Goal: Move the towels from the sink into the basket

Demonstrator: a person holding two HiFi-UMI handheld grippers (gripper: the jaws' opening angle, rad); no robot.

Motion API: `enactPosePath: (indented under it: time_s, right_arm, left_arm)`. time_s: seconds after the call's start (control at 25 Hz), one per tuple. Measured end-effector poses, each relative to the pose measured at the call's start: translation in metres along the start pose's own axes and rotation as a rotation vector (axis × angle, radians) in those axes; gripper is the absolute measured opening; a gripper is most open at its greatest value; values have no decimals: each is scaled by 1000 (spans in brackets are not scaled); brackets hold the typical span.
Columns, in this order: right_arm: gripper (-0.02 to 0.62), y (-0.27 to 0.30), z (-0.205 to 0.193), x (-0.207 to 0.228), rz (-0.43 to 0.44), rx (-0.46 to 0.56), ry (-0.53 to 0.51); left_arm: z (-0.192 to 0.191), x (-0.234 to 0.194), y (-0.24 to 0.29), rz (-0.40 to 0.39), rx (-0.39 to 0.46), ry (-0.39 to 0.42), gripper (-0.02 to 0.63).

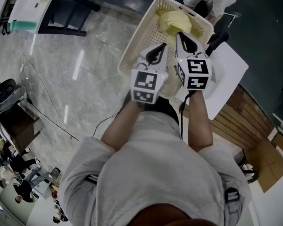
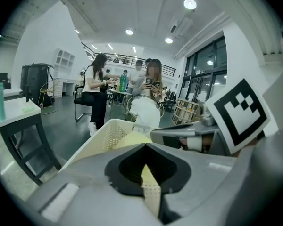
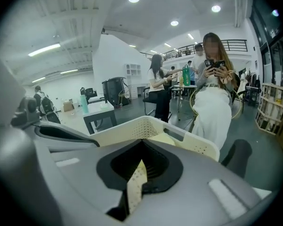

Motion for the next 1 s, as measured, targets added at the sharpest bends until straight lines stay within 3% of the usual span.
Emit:
enactPosePath:
  time_s: [0.48, 1.0]
  right_arm:
    - [6, -71, -10, 31, -68, 82, 51]
    - [6, -136, -18, 88, -184, 148, 110]
  left_arm:
    - [14, 65, -6, -80, 30, 62, 20]
    - [27, 143, 14, -219, 38, 129, 20]
Point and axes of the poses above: the fingertips, and each gripper's own axes: y forward along the fingers, x to its right, z out of its top, the point moved 1 cm from there along -y, backward along the fingers, and after that the axes turned 14 degrees about y, right-handed, at the moved point
